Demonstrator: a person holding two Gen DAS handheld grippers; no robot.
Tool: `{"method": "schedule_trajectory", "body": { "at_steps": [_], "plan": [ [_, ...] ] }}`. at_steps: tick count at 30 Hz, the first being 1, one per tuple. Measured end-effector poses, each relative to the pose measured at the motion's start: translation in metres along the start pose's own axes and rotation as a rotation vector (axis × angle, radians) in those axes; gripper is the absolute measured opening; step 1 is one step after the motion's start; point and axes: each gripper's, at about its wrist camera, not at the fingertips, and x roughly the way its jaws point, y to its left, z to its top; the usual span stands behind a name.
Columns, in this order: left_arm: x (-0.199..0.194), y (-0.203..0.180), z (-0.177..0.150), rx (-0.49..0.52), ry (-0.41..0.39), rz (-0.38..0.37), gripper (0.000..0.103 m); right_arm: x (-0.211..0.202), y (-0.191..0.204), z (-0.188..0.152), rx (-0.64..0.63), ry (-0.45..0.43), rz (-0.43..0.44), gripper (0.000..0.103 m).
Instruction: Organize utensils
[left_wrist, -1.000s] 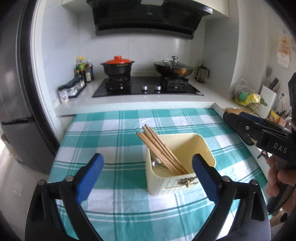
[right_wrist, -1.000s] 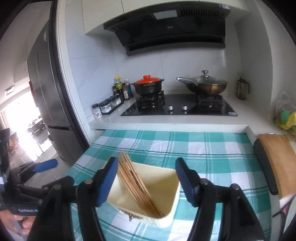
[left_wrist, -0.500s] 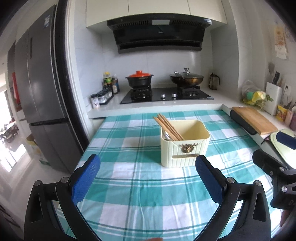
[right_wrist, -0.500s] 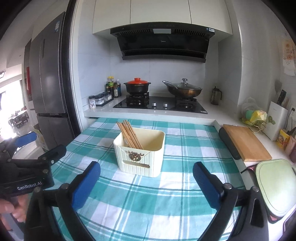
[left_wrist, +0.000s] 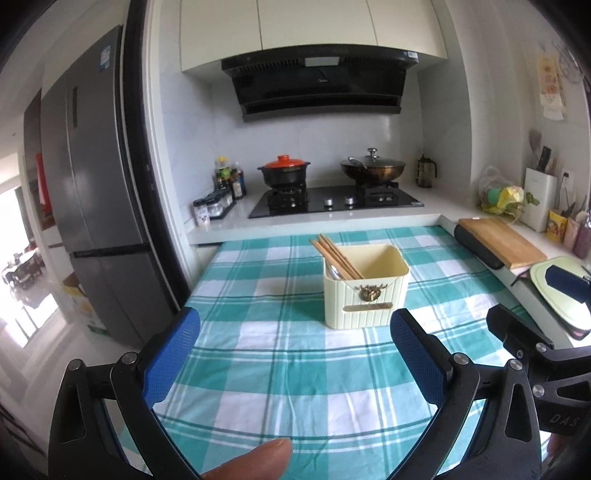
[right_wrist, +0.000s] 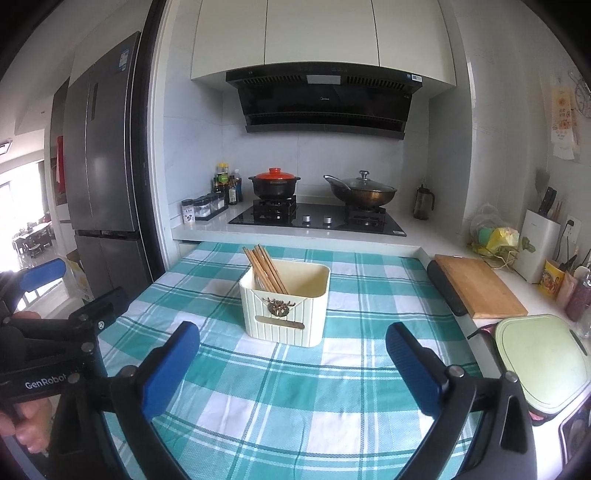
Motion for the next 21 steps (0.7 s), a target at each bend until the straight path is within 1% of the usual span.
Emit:
{"method": "schedule_trajectory", "body": {
  "at_steps": [9, 21],
  "plan": [
    [-0.002, 0.0047, 0.0006, -0.021, 0.018, 0.002, 0.103, -0.006, 0.0047, 0.0018, -0.003, -0.002, -0.005, 0.103],
    [-0.0022, 0.0096, 0.0032, -0.039, 0.019, 0.0, 0.103, -0.0082, 0.0057, 0.0011, 0.003, 0.001, 0.004, 0.103]
  ]
}}
